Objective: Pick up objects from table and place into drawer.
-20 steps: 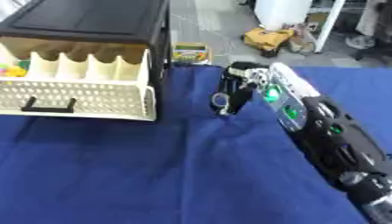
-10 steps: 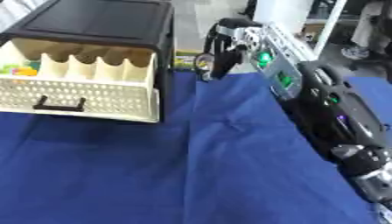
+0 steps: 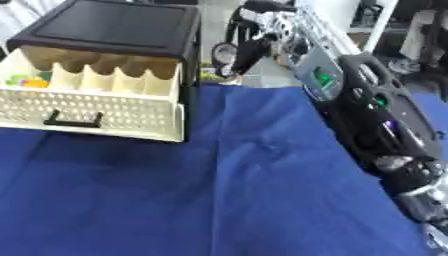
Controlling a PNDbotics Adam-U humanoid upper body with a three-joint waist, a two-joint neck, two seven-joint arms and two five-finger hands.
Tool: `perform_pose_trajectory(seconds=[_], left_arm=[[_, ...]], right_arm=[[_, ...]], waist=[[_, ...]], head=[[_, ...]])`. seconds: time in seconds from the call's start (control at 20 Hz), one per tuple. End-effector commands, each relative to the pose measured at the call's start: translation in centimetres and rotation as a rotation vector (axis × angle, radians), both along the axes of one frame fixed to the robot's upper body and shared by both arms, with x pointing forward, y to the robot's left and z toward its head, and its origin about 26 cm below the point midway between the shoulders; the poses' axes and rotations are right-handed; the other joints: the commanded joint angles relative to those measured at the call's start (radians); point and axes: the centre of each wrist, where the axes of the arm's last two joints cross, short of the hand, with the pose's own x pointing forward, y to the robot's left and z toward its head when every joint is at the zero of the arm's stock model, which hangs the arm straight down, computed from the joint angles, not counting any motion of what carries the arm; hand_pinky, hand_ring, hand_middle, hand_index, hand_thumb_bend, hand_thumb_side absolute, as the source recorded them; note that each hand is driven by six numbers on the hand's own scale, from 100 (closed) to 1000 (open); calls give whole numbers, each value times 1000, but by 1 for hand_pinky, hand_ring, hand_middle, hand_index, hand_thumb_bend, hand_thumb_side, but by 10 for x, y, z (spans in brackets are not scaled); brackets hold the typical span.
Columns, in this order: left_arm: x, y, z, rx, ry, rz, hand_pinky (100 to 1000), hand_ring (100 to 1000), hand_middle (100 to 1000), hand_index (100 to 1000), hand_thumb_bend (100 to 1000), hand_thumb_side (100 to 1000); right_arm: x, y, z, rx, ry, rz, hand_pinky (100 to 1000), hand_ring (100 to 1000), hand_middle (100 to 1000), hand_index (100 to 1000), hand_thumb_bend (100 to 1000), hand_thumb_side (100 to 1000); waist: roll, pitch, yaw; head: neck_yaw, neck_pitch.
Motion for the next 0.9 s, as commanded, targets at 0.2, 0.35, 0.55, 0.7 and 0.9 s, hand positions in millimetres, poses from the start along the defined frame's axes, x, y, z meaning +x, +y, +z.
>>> perform_pose_trajectory(seconds=[0.2,0.35,0.55,0.7,0.9], left_arm=[[-4,3,9,27,-20,9,100,100,100,674,100,727],[-4,2,9,28,-17,7,100,100,100,674,100,728],[-4,2,8,29,-14,3,100,100,100,673,100,728],[-3,1,8,29,-13,1,100,100,100,673,100,729],[-3,0,8,29,-11,-3,100,100,100,672,100,731]], right_arm=[[-15,11,31,24,-115,25,312,510,493,630,468,300],[-20,19,36,31,-138,39,311,507,491,630,474,308],[-26,30,41,38,-159,59,311,506,490,630,479,316],[-28,40,42,37,-162,74,310,505,489,629,478,317],[-33,55,42,40,-164,101,309,504,488,629,477,321]], waist=[[5,-24,2],[5,-25,6],[5,-25,12],[4,-25,19],[4,-23,28]], head=[[7,7],[6,7],[4,8],[2,9],[-1,6]])
